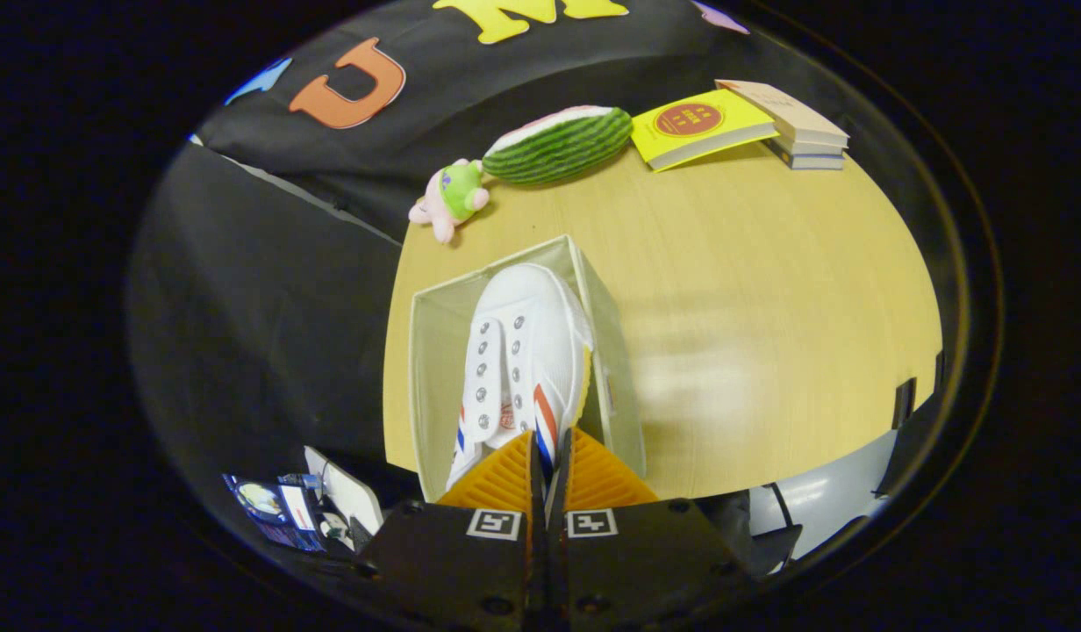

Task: Open the storage box then place both shoes into the box .Put the left shoe in first, then the right shoe, with the right side of both shoes facing outward in a uniform manner.

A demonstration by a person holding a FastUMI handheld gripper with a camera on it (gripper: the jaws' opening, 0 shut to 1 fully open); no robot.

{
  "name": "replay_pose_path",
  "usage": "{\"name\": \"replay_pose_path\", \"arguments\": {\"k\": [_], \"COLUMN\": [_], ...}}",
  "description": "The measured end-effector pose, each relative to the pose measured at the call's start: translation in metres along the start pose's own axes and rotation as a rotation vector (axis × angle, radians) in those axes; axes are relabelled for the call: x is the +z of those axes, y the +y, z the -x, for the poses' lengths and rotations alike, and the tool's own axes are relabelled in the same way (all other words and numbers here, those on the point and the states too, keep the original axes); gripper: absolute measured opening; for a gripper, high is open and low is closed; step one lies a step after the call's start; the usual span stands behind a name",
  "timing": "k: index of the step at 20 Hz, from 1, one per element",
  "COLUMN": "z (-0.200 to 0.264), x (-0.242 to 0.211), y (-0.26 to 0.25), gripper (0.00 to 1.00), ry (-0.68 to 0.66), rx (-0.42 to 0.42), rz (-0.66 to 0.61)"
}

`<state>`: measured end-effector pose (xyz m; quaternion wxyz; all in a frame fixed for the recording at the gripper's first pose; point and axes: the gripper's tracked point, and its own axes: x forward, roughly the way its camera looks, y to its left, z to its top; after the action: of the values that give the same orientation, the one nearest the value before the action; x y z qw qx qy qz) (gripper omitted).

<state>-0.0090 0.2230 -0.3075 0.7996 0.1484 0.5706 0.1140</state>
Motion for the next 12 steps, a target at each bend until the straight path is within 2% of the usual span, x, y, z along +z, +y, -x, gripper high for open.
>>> {"name": "replay_pose_path", "arguments": {"k": [3, 4, 5, 6, 12], "z": [-0.008, -0.006, -0.01, 0.007, 0.035], "x": [0.003, 0.007, 0.008, 0.015, 0.04], "y": [0.002, 0.008, 0.012, 0.014, 0.005], "gripper": [0.06, 0.12, 0.28, 0.38, 0.76], "ry": [-0.016, -0.042, -0.06, -0.076, -0.265], "rx": [0.011, 0.041, 0.063, 0.072, 0.001], "rz": [-0.013, -0.021, -0.032, -0.035, 0.07]}}
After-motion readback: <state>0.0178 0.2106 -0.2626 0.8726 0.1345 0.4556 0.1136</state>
